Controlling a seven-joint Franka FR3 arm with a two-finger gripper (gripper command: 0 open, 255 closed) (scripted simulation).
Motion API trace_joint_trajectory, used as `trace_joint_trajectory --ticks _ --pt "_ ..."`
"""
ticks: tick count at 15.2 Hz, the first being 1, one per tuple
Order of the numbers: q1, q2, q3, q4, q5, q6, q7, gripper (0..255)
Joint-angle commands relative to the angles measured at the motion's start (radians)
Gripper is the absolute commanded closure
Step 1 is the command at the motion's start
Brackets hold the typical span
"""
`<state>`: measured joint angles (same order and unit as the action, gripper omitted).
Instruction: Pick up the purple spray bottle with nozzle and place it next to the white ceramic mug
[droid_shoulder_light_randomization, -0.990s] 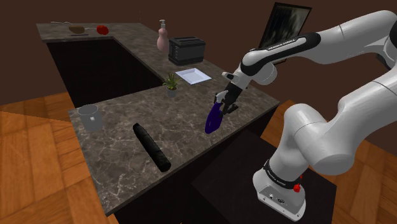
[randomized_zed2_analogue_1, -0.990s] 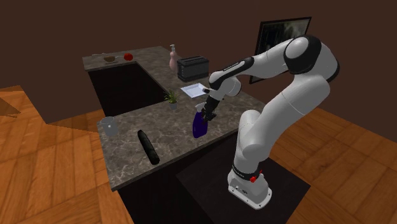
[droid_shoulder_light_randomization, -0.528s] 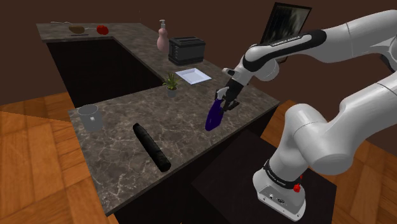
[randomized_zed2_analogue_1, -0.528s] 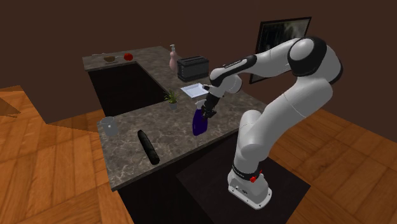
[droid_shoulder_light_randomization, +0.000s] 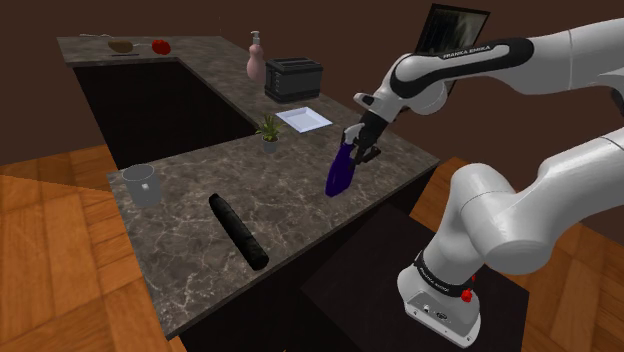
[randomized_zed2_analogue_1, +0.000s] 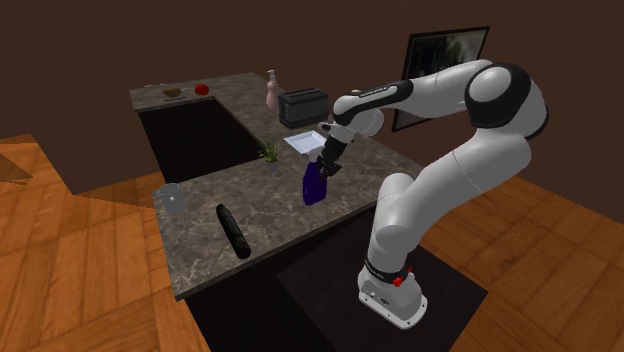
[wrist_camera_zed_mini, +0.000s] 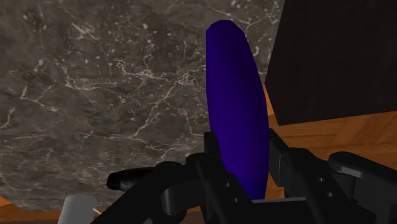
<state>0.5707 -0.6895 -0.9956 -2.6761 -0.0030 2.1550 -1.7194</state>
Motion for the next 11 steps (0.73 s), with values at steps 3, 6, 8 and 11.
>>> trace_joint_trajectory --ticks 3,6,8,11 --pt "-0.023 -0.032 0.048 0.027 -0.001 -0.058 0.036 255" --pt "-0.034 -0.052 0.076 0.050 0.001 -0.098 0.058 255" --pt "-0.040 -0.063 0.094 0.066 0.003 -0.124 0.071 255" --pt "-0.047 -0.078 0.118 0.091 0.007 -0.163 0.091 255"
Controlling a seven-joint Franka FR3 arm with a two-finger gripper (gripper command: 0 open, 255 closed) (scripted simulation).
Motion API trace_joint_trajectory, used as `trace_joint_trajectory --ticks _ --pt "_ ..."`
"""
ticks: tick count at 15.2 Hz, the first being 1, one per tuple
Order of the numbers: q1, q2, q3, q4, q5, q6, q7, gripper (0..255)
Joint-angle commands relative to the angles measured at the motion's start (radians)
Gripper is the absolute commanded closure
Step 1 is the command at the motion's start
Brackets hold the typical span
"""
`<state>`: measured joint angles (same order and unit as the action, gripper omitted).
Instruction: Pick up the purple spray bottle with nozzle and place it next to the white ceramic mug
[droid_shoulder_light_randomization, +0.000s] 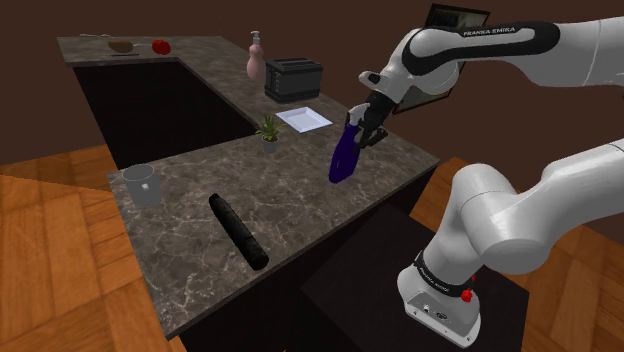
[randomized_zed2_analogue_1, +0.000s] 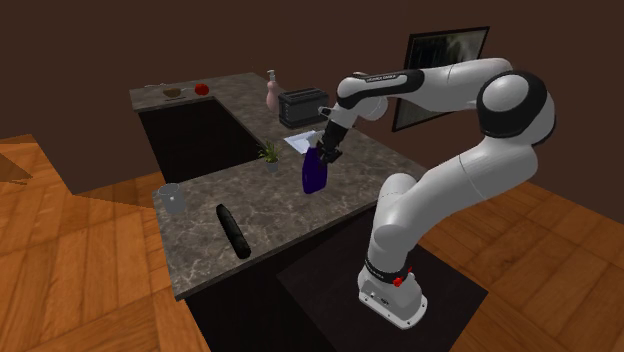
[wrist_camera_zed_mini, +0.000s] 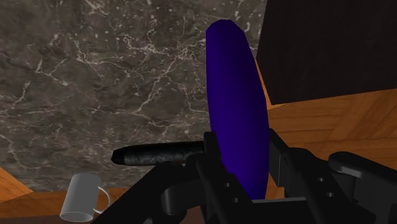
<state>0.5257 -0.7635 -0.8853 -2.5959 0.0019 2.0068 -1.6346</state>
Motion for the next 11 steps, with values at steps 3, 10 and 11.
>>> trace_joint_trajectory --ticks 3,10,11 --pt "-0.006 -0.018 0.031 0.038 0.006 -0.052 0.026 255" --pt "-0.008 -0.039 0.077 0.108 0.021 -0.137 0.067 255" --pt "-0.008 -0.041 0.083 0.118 0.023 -0.149 0.073 255"
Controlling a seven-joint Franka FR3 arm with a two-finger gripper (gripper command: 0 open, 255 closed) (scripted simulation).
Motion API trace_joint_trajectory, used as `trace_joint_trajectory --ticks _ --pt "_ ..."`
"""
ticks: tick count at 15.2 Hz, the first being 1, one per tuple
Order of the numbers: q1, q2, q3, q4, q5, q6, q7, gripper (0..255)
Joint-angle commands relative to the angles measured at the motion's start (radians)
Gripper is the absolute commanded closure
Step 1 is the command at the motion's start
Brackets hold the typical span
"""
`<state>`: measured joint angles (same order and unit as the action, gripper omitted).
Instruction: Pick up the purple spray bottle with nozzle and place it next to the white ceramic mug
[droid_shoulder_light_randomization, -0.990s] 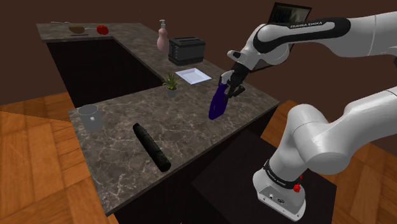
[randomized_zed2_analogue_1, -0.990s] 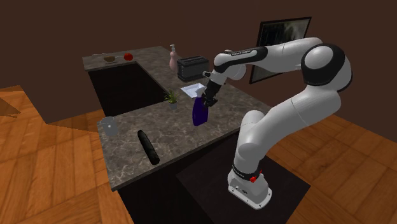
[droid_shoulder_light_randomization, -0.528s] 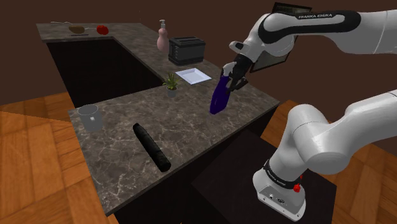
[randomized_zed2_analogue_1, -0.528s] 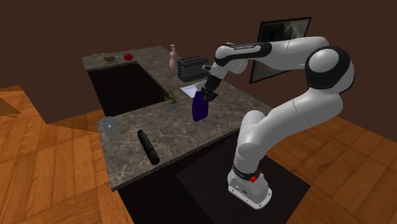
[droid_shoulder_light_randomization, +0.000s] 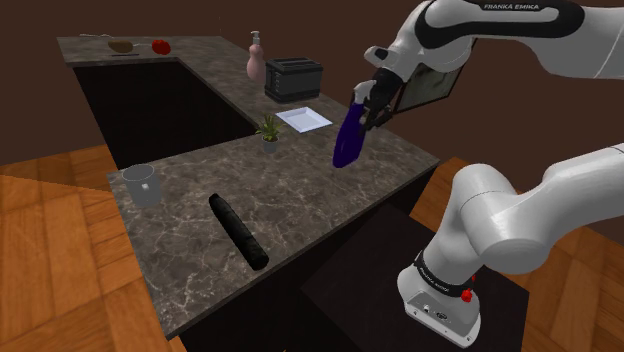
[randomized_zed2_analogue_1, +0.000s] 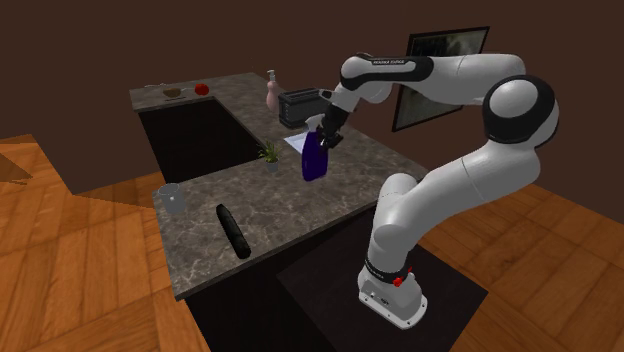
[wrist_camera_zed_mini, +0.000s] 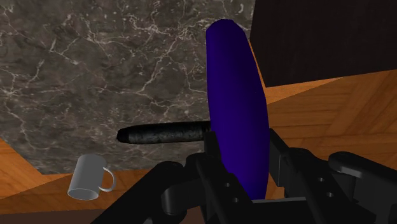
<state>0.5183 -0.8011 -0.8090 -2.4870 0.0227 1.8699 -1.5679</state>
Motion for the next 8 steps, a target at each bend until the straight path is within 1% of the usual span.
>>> trace_joint_trajectory --ticks 1,8 --pt "0.000 -0.005 0.012 0.020 0.004 -0.023 0.011 255" --pt "0.008 -0.011 0.048 0.101 0.021 -0.103 0.048 255"
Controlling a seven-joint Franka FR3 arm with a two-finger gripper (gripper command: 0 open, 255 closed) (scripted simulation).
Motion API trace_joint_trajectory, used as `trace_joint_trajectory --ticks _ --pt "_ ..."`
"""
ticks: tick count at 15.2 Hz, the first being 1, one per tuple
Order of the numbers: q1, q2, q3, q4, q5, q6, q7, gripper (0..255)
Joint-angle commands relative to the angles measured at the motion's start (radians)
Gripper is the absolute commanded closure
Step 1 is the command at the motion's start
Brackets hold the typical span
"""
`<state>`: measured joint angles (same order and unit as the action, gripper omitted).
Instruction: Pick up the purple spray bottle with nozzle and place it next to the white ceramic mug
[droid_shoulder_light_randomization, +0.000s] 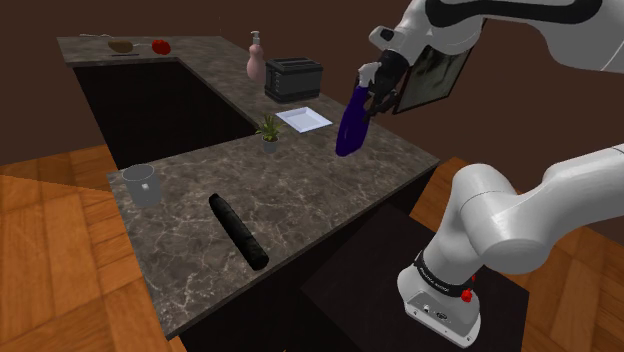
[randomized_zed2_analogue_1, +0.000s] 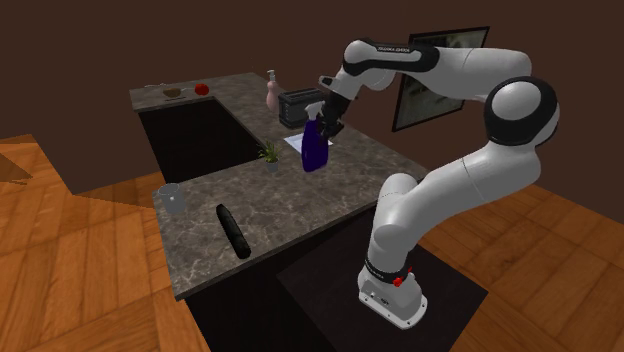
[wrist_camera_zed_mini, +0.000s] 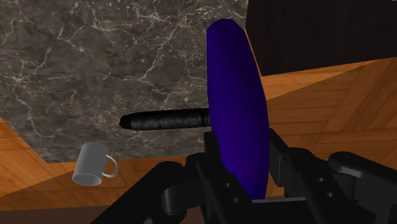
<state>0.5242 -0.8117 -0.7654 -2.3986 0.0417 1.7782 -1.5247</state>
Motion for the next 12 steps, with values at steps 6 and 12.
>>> trace_joint_trajectory --ticks 6,12 --pt "0.012 0.004 0.029 0.088 0.018 -0.078 0.034 255" --pt "0.026 0.014 0.049 0.169 0.034 -0.142 0.062 255"
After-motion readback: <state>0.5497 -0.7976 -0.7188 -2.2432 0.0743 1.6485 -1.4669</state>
